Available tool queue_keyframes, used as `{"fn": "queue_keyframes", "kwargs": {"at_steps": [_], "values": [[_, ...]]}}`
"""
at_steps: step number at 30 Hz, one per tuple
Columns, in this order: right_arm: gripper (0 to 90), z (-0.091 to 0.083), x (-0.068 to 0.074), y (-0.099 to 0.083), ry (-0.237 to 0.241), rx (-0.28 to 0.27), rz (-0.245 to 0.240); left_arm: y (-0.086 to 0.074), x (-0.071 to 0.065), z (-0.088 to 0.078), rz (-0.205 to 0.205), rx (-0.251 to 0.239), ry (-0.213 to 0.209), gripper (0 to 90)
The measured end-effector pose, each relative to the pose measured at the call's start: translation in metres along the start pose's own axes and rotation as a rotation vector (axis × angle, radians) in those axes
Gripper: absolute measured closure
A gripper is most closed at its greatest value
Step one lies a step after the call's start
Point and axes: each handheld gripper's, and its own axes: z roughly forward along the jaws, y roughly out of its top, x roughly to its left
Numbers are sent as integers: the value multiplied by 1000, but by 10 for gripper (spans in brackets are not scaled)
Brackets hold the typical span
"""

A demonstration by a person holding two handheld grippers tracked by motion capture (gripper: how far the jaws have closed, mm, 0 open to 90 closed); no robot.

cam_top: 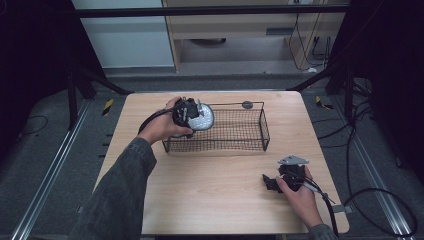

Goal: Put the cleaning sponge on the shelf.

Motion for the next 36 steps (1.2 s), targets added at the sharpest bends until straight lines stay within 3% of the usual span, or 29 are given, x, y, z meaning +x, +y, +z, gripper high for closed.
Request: {"fn": "queue_keyframes", "kwargs": {"at_steps": [5,13,36], "values": [[4,0,0,0,0,0,-2,-1,2,2,-28,-8,-2,70],[4,0,0,0,0,0,0,-4,-2,7,-75,-44,-50,33],[4,0,0,0,1,-1,-1,6,-6,-9,-86,-112,-44,91]]}}
